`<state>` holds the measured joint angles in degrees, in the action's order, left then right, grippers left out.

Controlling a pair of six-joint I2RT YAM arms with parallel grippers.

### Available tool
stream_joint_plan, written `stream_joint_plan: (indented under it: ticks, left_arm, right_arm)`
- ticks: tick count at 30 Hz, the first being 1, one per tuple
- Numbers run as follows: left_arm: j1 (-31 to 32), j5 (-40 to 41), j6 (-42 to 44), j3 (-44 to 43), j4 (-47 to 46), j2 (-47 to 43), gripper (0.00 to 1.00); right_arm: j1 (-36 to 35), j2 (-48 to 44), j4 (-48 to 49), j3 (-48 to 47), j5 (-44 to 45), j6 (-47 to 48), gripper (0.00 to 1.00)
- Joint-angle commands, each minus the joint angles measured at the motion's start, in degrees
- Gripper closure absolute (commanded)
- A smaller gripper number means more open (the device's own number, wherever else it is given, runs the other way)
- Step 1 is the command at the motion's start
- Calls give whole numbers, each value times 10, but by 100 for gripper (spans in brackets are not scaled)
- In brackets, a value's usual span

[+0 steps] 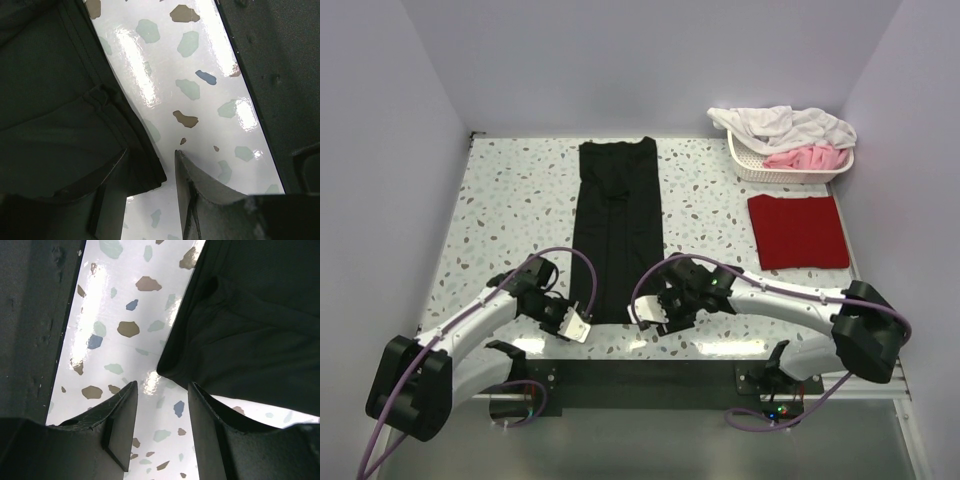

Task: Fold and stack the t-shirts
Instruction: Fold the tshirt

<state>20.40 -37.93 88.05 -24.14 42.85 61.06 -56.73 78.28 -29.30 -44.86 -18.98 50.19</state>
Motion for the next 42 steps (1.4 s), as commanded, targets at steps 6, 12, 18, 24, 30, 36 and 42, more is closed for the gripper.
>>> stream_joint_plan:
  ticks: [6,12,18,24,30,36,42]
  left_arm:
    - [4,39,11,16,-29,13,54]
    - [4,49,-4,16,-44,27,52]
    - [4,59,2,11,-47,48,59]
    - [5,72,1,1,-58,73,87]
    - [8,47,-13,-13,-55,37,100]
    - [12,15,-43,-57,-14,-13,100]
    - [11,-13,-111,-150,-16,31,100]
  right_arm:
    - [-4,44,40,-18,-11,19,49]
    - [-6,108,73,-19,19,23,50]
    - [-7,142,60,-37,31,25,55]
    - [-9,168,52,-57,47,18,76]
    - [-9,138,54,-51,52,4,100]
    - [-8,84,40,-73,33,-22,100]
    - [23,64,34,-111,11,-28,100]
